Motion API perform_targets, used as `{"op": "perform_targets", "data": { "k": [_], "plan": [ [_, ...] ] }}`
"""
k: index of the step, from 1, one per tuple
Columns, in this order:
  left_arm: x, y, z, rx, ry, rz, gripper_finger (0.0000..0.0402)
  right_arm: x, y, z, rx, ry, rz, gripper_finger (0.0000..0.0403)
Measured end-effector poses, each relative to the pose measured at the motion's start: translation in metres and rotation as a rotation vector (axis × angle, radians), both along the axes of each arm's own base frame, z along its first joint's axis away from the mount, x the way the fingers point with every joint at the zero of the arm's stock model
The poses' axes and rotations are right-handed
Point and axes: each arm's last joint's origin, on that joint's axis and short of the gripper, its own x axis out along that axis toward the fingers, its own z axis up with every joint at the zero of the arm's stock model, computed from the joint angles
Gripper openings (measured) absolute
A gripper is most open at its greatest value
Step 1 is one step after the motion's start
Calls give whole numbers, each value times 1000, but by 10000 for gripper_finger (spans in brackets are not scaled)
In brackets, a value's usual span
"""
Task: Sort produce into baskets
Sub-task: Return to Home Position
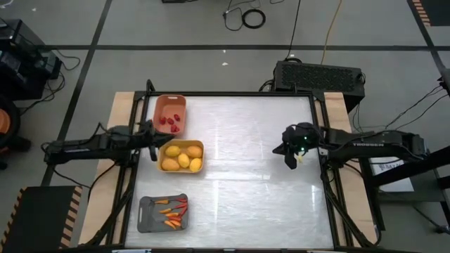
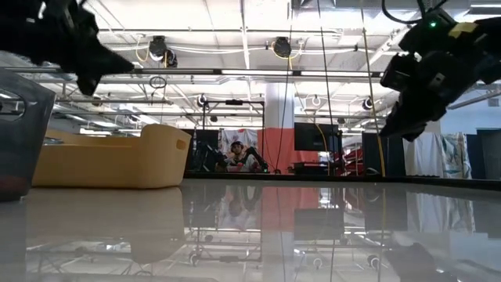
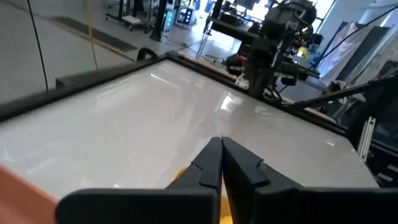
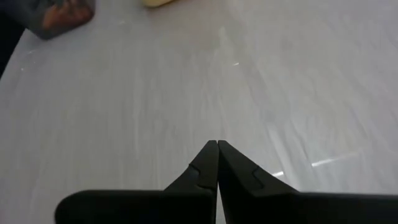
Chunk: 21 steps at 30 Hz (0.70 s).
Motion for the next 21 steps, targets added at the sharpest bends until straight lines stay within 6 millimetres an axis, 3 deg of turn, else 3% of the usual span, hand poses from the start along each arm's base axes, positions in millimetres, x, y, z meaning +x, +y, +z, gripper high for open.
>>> {"op": "perform_targets", "data": {
  "k": [6,12,21],
  "plan": [
    [6,1,-32,-100,13,16,4,-10,2,-6,-33,-28,19,0],
    [9,1,-50,-136,-12,22,8,-18,4,-17,-62,-85,30,0],
    [10,1,-54,-121,-8,25,8,-27,6,-32,-64,-133,18,0]
  ]
}}
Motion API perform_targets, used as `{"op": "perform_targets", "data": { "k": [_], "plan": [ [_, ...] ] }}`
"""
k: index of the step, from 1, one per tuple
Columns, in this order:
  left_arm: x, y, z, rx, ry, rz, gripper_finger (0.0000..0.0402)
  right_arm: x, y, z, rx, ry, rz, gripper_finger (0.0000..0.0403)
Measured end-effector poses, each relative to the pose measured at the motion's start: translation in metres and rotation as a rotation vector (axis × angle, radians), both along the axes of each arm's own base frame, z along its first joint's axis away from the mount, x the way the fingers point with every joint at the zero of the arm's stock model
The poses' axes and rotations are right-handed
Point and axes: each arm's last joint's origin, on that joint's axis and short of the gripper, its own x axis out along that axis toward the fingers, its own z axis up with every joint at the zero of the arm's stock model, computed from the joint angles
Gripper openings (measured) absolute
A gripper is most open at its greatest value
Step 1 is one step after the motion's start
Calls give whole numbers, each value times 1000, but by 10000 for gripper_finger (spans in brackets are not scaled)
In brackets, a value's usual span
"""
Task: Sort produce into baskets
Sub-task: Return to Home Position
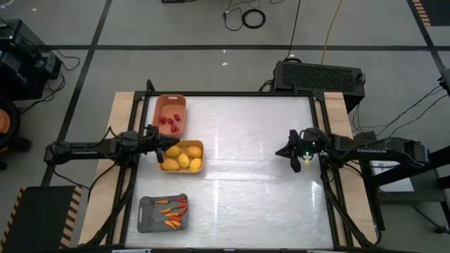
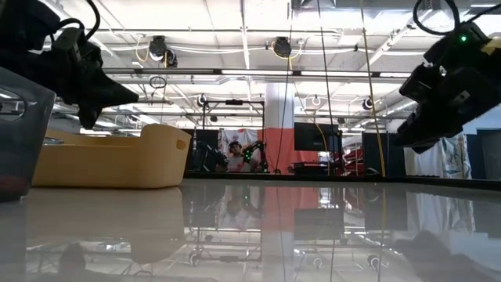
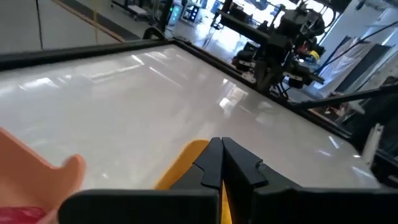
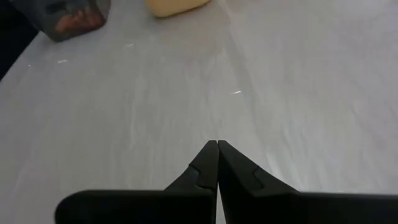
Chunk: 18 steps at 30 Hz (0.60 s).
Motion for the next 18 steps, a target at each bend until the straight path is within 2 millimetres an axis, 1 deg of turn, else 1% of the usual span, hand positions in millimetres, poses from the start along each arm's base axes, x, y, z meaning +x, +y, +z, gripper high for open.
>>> {"op": "perform_targets", "data": {
  "k": [3,5,8,11,18],
  "plan": [
    [0,1,0,43,14,28,8,-4,0,-10,3,15,-13,0],
    [0,2,-1,81,29,59,8,-6,-2,-14,-3,7,-53,0],
    [1,3,-1,165,62,76,8,-6,-3,-15,-13,-17,-85,0],
    [1,3,-2,249,94,64,8,-5,-4,-14,-42,-32,-78,0],
    [1,3,-2,251,95,65,8,-5,-4,-14,-53,-34,-63,0]
  ]
}}
